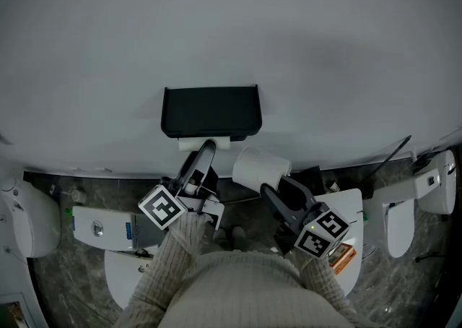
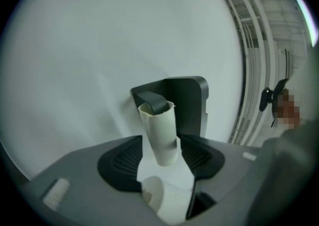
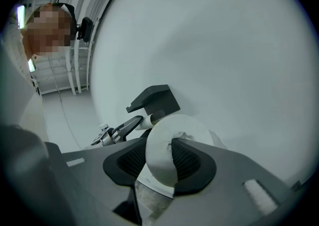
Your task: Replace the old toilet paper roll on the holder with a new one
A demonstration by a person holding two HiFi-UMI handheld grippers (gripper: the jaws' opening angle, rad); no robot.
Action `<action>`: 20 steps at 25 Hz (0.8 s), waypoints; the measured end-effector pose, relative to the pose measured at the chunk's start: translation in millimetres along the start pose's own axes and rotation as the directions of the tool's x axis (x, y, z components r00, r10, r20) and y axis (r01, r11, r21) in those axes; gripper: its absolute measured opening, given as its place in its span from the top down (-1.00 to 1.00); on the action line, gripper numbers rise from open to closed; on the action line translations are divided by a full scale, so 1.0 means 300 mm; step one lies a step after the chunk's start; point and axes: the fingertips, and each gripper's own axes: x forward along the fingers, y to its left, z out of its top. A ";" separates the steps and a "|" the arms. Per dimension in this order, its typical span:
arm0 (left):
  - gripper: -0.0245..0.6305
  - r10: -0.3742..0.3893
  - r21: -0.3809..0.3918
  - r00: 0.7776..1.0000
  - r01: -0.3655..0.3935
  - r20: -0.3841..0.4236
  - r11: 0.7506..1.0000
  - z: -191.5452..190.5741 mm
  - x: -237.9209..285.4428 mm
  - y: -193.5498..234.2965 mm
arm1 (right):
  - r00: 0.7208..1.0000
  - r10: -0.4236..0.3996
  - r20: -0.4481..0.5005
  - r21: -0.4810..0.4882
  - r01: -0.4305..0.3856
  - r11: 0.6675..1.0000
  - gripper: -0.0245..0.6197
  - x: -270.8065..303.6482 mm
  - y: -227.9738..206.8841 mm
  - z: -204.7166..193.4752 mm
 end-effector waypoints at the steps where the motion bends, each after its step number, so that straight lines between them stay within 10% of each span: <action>1: 0.23 -0.004 -0.015 1.000 0.004 0.009 1.000 0.004 0.004 0.000 | 1.000 0.000 -0.001 0.003 0.000 1.000 0.47 0.002 -0.003 0.000; 20: 0.38 -0.066 -0.044 0.998 0.067 0.015 0.997 0.017 0.053 -0.012 | 1.000 -0.008 0.006 0.003 0.008 1.000 0.47 0.022 -0.033 0.026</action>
